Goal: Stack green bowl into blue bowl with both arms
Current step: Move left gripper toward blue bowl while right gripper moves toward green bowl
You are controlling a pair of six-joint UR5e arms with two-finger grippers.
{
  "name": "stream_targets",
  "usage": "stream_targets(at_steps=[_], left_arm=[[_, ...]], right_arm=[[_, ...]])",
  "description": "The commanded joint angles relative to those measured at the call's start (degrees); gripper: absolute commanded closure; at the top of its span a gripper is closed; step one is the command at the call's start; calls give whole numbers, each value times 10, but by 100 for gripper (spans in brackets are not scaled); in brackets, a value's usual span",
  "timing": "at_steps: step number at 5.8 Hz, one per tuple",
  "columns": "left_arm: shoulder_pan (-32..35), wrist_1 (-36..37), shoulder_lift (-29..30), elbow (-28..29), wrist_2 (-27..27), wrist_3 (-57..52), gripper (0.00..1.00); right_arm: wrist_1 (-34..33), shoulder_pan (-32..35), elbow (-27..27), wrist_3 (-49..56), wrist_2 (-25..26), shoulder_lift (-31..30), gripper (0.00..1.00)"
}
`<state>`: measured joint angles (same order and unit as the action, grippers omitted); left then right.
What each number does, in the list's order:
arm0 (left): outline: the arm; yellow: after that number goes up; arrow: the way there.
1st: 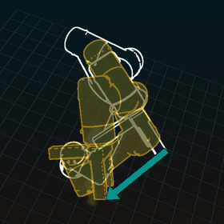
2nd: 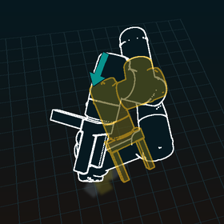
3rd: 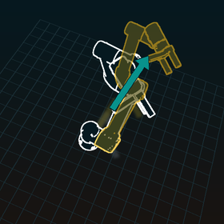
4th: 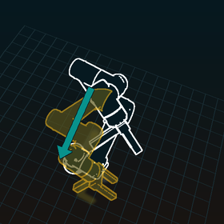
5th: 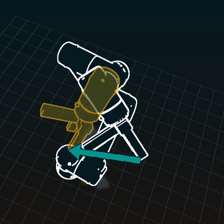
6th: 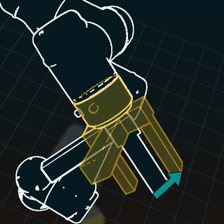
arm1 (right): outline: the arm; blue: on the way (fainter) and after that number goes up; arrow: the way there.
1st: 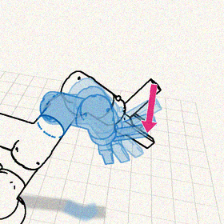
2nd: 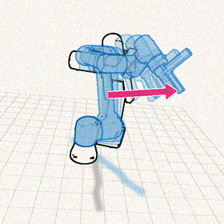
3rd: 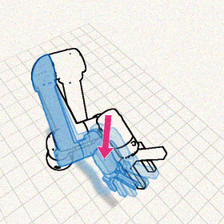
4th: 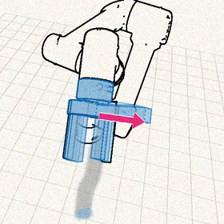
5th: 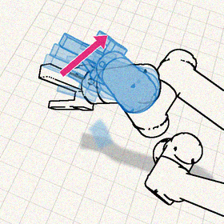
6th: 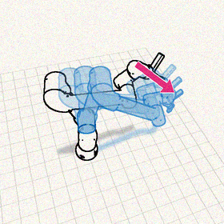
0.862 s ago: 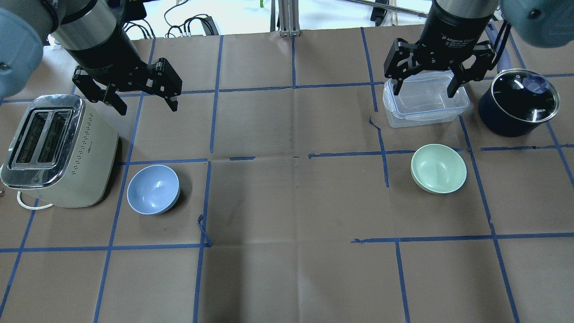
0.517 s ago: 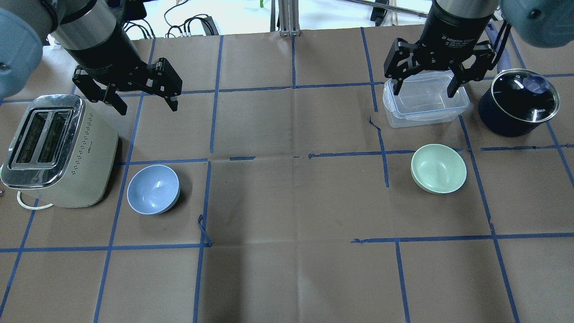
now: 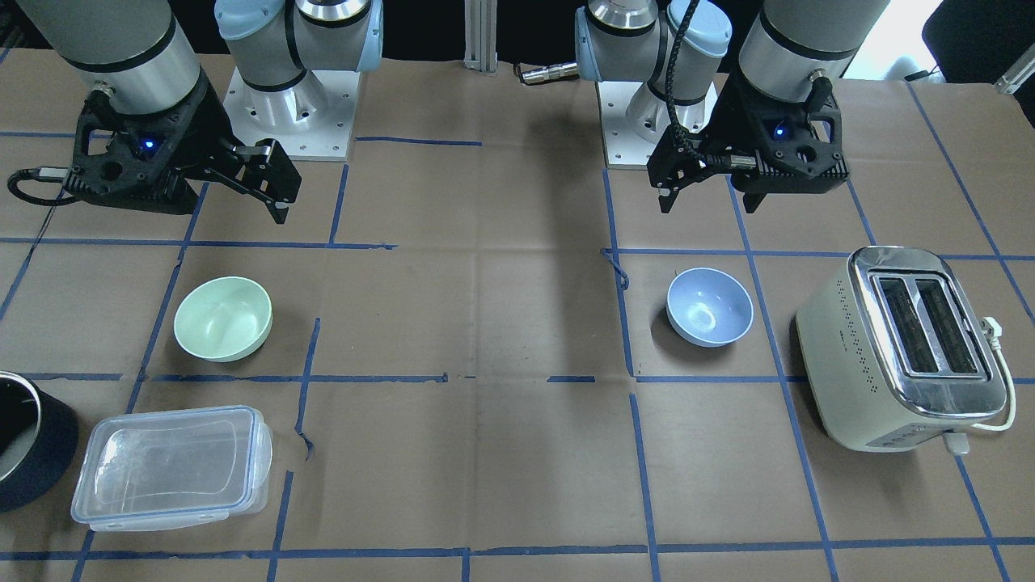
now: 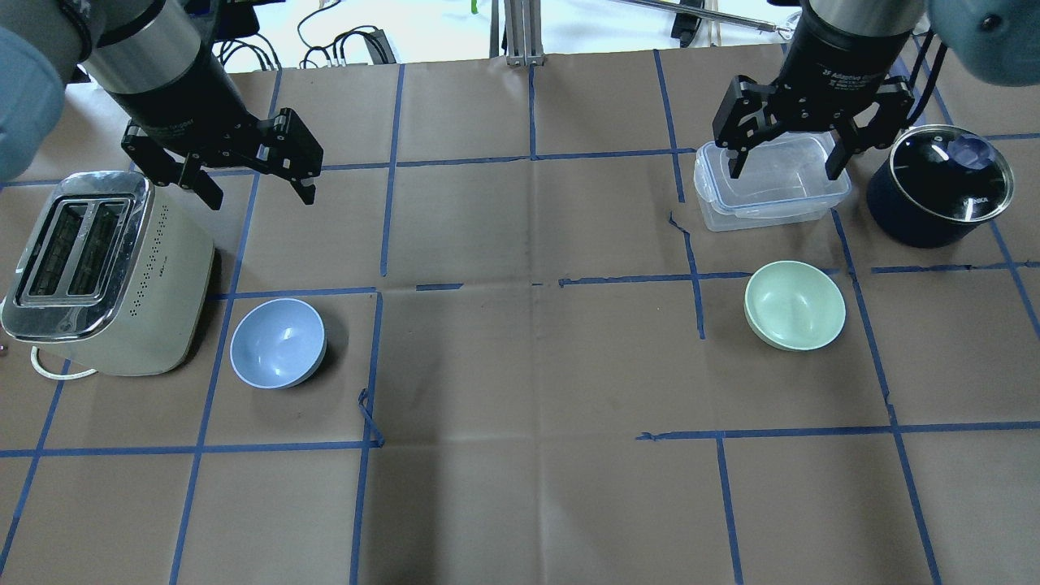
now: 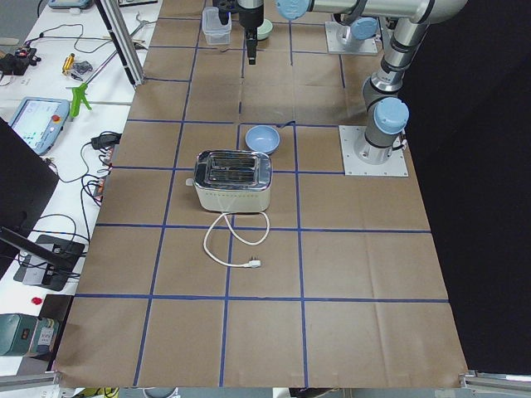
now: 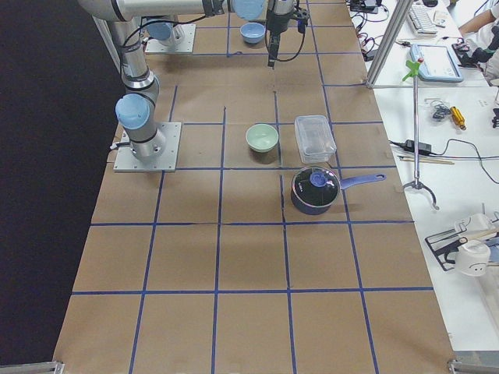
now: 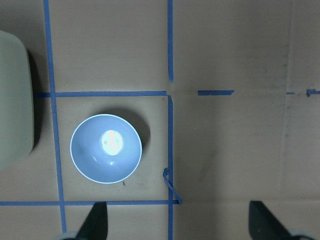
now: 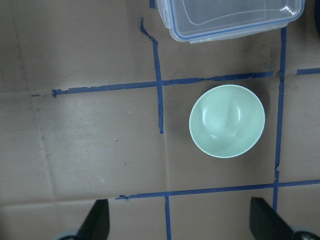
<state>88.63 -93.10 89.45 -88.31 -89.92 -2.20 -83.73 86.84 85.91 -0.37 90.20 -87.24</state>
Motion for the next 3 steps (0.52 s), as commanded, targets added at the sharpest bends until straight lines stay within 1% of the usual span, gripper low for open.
stream_targets(at_steps=[1, 2, 3], left_arm=[[-6, -2, 5, -21, -3, -38, 2], [-19, 26, 4, -80, -3, -60, 2], [-53, 101, 25, -143, -2, -61, 2]], right_arm=[[-45, -93, 93, 114, 1, -54, 0], [-87, -141, 138, 176, 1, -70, 0], [-93, -173, 163, 214, 4, -72, 0]])
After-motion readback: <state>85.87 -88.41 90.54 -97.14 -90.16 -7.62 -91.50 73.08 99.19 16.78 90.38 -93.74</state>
